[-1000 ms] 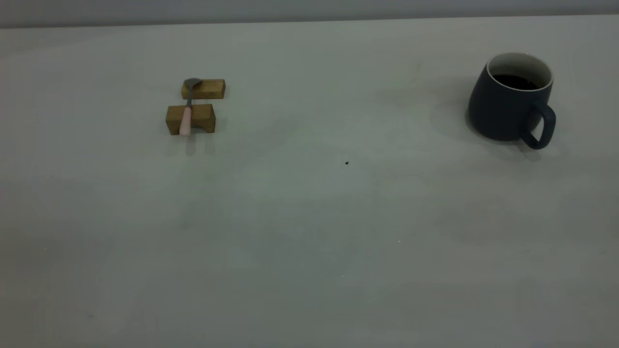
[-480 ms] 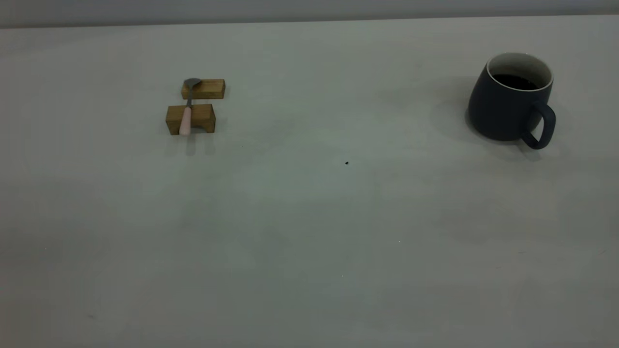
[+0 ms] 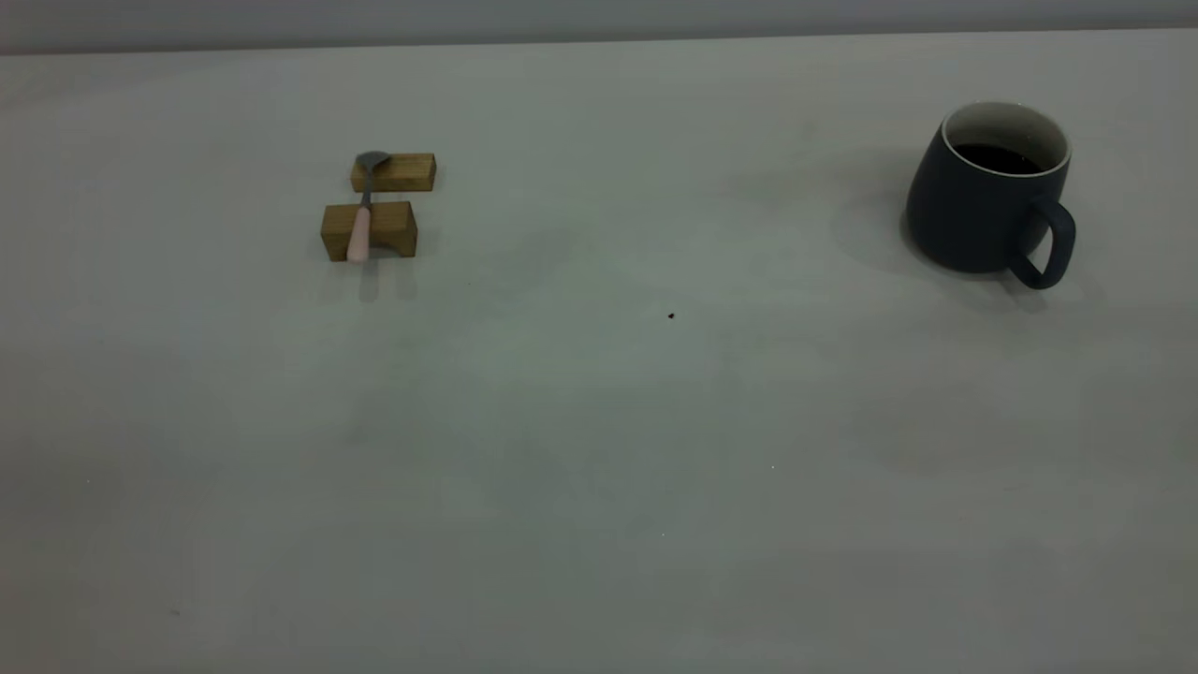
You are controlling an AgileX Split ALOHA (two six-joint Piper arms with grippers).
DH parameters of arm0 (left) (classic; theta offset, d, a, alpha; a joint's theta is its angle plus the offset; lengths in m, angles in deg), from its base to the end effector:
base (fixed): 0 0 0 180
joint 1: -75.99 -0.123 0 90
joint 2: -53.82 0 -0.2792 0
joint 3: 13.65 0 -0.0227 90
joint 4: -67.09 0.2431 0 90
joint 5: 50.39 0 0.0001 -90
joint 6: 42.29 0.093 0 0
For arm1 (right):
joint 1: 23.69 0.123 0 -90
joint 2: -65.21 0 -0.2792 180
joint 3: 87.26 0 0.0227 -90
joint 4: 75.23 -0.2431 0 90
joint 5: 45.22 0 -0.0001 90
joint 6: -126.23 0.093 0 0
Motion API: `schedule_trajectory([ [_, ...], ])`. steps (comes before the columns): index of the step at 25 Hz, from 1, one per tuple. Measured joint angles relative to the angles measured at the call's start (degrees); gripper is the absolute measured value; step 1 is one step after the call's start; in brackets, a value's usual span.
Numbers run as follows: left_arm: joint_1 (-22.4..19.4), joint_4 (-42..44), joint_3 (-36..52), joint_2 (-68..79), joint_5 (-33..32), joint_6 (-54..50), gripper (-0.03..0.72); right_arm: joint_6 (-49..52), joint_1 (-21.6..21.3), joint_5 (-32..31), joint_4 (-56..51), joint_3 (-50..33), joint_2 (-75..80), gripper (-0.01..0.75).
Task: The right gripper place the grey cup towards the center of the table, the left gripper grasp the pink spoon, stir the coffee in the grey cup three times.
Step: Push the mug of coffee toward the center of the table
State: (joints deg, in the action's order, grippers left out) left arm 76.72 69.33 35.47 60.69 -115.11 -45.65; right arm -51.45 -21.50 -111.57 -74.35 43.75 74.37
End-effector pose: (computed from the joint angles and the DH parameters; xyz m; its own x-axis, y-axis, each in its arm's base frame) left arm -0.0085 0.0034 0.2637 -0.5092 -0.0354 -0.8599 -0.0390 0.9991 -0.0180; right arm -0.0045 -0.0015 0.2623 -0.5665 0.0127 -0.8239 -0.0072 0.9998 0.0203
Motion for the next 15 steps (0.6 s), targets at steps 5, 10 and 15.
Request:
schedule_trajectory([
  [5,0.0,0.0,0.0,0.0,0.0,0.0,0.432,-3.6,0.0,-0.3,-4.7,4.6,8.8,0.592],
  [10,0.0,0.0,0.0,0.0,0.0,0.0,0.432,-6.8,0.0,3.2,-5.9,10.8,30.0,0.622],
  [15,0.0,0.0,0.0,0.0,0.0,0.0,0.432,-8.7,0.0,11.2,-7.3,14.4,52.7,0.705],
])
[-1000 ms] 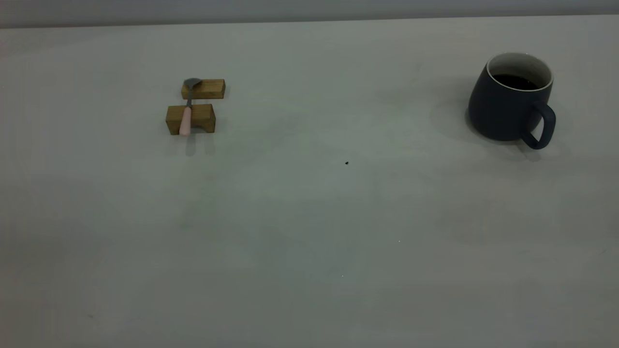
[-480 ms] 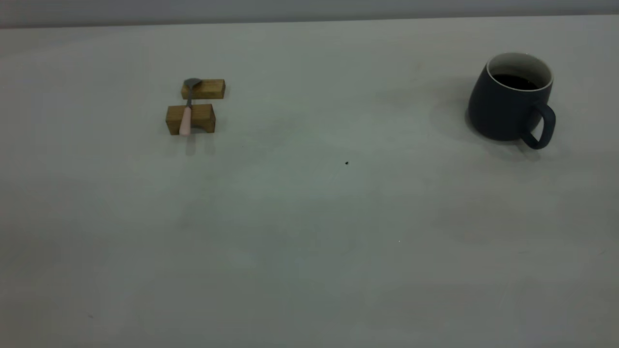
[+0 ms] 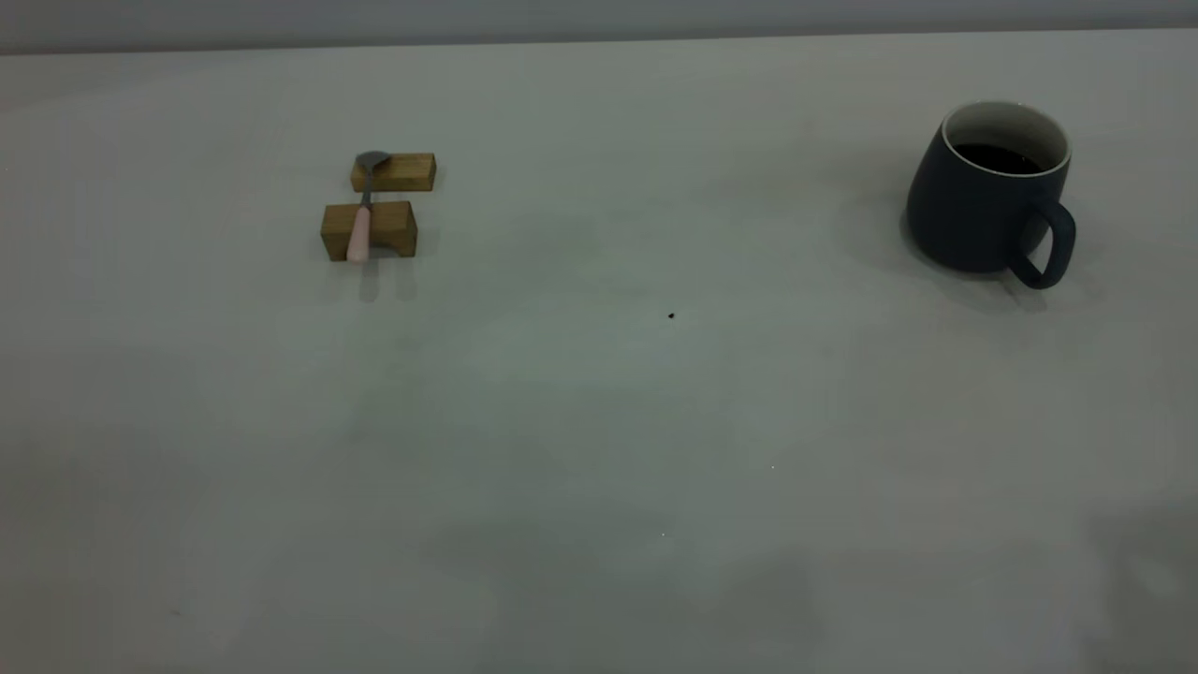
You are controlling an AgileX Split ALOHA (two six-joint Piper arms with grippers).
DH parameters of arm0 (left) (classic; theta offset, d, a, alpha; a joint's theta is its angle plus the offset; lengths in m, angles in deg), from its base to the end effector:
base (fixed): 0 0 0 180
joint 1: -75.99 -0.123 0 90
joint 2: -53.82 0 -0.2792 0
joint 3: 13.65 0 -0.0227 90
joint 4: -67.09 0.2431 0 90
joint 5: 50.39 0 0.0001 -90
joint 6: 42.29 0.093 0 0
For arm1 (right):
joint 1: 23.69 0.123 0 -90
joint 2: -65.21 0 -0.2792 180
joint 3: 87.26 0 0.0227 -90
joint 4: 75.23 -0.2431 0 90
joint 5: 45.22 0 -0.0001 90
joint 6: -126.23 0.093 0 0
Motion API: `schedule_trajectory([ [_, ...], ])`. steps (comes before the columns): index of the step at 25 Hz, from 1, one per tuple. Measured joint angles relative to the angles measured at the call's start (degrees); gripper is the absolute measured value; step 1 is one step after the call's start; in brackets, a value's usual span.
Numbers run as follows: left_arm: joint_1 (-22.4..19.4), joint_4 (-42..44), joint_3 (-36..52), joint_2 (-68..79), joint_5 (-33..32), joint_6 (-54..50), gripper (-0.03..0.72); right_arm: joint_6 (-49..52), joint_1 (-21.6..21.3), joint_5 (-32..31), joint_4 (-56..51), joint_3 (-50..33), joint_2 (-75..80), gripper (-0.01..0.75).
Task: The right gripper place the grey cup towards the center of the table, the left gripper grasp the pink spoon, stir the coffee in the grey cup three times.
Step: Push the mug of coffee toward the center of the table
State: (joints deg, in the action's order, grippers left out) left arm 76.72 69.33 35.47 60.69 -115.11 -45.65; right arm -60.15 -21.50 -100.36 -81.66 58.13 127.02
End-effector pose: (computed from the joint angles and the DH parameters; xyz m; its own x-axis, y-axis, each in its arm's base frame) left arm -0.0085 0.0034 0.2637 -0.5092 -0.0354 -0.8599 -0.0390 0.9991 -0.0180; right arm 0.1560 0.0145 0.2831 -0.8724 -0.0802 -0.4821 -0.1232 0.9907 0.0581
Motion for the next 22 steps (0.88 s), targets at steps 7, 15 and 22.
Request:
schedule_trajectory([
  [7,0.0,0.0,0.0,0.0,0.0,0.0,0.432,-5.4,0.0,7.5,-2.5,7.3,26.3,0.731],
  [15,0.0,0.0,0.0,0.0,0.0,0.0,0.432,-13.1,0.2,14.5,-7.5,17.3,50.1,0.731],
  [22,0.0,0.0,0.0,0.0,0.0,0.0,0.432,-13.8,1.9,20.1,-7.1,23.4,61.7,0.728],
])
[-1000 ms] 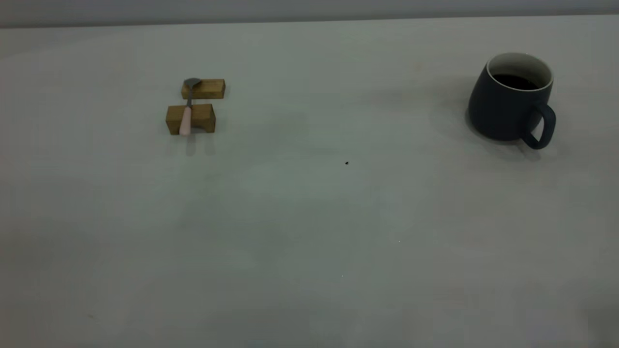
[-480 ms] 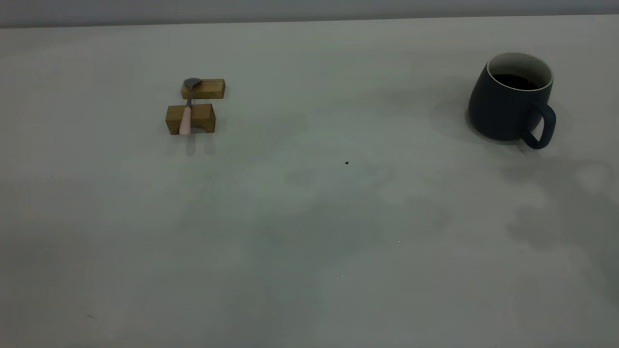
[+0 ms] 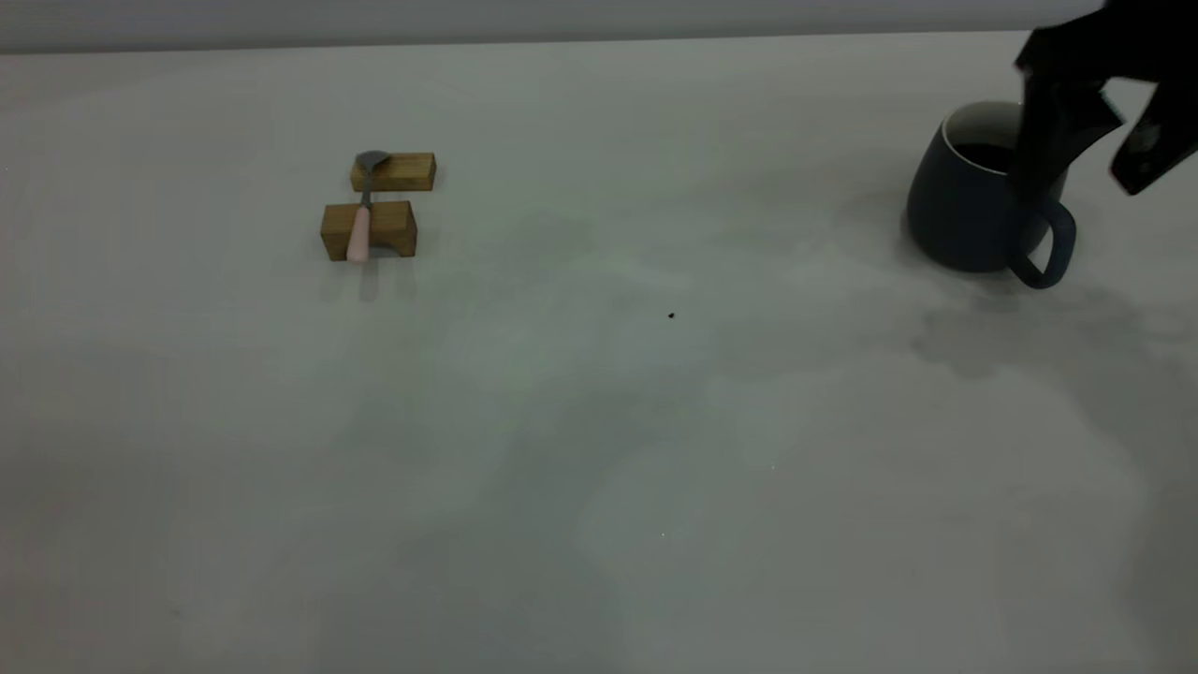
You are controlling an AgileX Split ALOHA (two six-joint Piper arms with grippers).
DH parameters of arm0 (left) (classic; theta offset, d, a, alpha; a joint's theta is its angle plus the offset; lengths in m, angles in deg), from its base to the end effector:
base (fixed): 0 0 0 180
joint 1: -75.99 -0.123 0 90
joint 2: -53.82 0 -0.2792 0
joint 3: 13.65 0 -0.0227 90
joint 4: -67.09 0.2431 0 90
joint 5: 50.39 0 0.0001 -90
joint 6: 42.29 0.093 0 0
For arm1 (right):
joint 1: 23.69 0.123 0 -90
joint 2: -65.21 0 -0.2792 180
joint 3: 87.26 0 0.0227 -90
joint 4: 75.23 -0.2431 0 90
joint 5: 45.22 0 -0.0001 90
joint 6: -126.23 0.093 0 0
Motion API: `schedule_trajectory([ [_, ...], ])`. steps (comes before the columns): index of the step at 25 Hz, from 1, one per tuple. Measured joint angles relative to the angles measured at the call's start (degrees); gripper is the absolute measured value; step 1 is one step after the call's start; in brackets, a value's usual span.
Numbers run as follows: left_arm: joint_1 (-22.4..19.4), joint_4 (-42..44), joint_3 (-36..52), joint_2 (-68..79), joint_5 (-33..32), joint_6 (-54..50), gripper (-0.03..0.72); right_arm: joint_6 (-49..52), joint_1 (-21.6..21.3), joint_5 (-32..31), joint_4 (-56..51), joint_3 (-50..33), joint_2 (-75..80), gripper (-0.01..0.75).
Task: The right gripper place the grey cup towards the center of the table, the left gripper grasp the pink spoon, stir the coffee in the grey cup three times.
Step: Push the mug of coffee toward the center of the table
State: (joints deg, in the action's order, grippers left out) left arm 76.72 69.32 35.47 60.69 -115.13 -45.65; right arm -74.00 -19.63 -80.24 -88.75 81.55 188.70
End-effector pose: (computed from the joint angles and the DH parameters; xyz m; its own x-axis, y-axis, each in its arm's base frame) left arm -0.0085 0.0034 0.2636 -0.5095 -0.0355 -0.8597 -0.0390 0.9991 -0.0182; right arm 0.3587 0.0380 0.1106 -0.9516 -0.2245 -0.2101 -0.2493 0.9633 0.0997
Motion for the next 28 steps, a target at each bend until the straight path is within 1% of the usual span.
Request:
schedule_trajectory([
  [5,0.0,0.0,0.0,0.0,0.0,0.0,0.432,-0.9,0.1,4.2,0.3,1.8,5.0,0.721],
  [12,0.0,0.0,0.0,0.0,0.0,0.0,0.432,-2.9,0.1,7.8,3.7,2.2,8.2,0.702],
  [19,0.0,0.0,0.0,0.0,0.0,0.0,0.432,-2.8,0.0,10.9,9.3,3.0,9.6,0.688],
  [23,0.0,0.0,0.0,0.0,0.0,0.0,0.432,-2.8,-0.4,11.1,10.2,4.2,11.1,0.673],
  [26,0.0,0.0,0.0,0.0,0.0,0.0,0.432,-2.8,-0.8,11.0,10.4,5.6,12.5,0.631],
  [28,0.0,0.0,0.0,0.0,0.0,0.0,0.432,-2.8,-1.0,10.7,10.5,6.5,13.3,0.558],
])
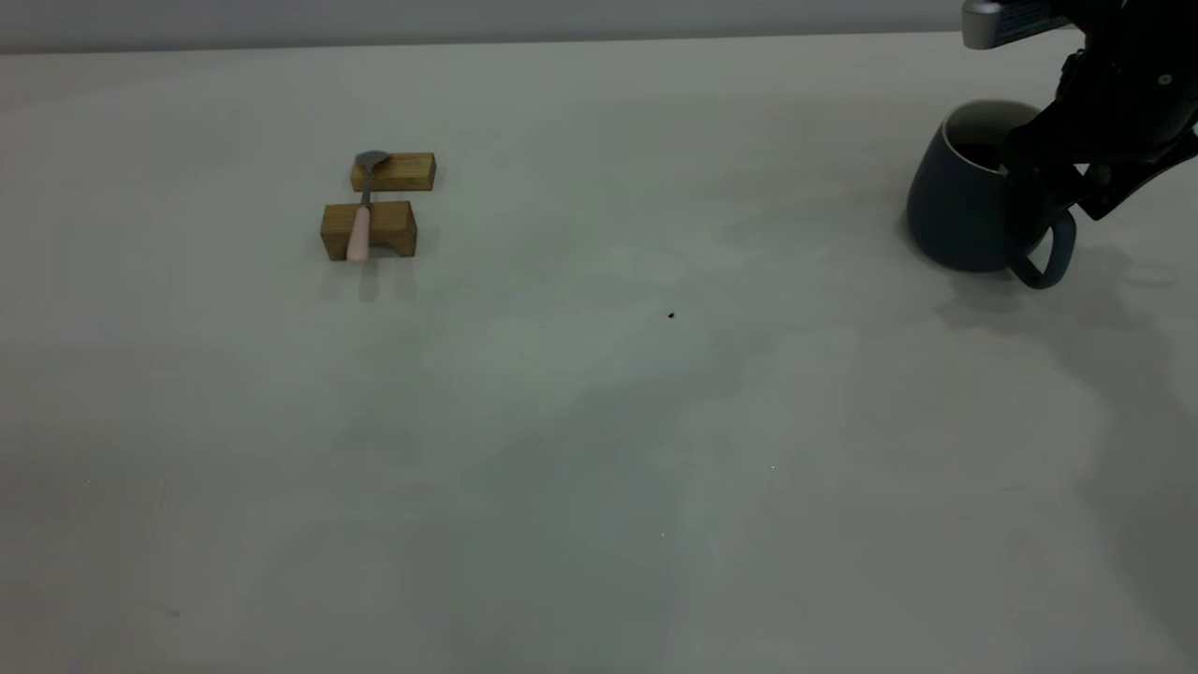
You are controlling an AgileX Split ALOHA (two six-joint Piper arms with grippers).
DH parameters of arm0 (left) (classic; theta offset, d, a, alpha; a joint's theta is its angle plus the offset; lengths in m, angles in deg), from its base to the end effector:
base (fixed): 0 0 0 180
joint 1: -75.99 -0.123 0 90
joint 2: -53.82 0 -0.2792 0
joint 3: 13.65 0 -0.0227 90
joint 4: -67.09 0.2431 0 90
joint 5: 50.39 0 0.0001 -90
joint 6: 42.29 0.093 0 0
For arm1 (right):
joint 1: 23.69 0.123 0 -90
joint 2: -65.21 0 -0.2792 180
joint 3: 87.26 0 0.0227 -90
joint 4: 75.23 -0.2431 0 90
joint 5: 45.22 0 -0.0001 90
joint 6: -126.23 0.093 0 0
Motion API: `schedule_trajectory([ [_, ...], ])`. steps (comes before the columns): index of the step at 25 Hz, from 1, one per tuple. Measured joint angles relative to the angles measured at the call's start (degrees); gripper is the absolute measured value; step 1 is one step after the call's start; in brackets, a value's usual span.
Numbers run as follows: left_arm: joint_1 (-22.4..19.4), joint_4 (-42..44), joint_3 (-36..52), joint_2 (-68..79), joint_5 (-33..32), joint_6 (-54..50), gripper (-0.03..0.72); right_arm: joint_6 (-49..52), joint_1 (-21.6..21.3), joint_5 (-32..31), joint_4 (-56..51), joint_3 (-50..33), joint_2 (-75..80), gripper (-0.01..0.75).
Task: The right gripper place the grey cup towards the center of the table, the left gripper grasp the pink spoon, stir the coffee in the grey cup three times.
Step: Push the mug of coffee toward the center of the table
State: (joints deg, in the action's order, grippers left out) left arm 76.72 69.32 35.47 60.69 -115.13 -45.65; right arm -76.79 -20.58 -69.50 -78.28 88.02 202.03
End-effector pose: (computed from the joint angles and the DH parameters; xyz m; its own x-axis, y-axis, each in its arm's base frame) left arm -0.0085 0.0034 0.2636 -0.5095 -0.0355 -0.8597 -0.0390 0.9991 -0.0182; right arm 0.3946 0.0235 0.0477 -0.8876 -0.3946 -0.2377 -0.3908 0.9182 -0.0650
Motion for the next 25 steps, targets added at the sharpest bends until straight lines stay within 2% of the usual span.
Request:
schedule_trajectory([
  [2,0.0,0.0,0.0,0.0,0.0,0.0,0.432,0.0,0.0,-0.6,0.1,0.7,0.5,0.455],
  [6,0.0,0.0,0.0,0.0,0.0,0.0,0.432,-0.1,0.0,-1.2,0.6,0.9,0.7,0.183],
  [11,0.0,0.0,0.0,0.0,0.0,0.0,0.432,0.0,0.0,-1.2,1.3,0.9,0.7,0.174],
  [16,0.0,0.0,0.0,0.0,0.0,0.0,0.432,0.0,1.8,-1.2,1.7,1.0,0.7,0.174],
  [25,0.0,0.0,0.0,0.0,0.0,0.0,0.432,1.2,13.7,-2.2,1.7,1.0,0.7,0.174],
])
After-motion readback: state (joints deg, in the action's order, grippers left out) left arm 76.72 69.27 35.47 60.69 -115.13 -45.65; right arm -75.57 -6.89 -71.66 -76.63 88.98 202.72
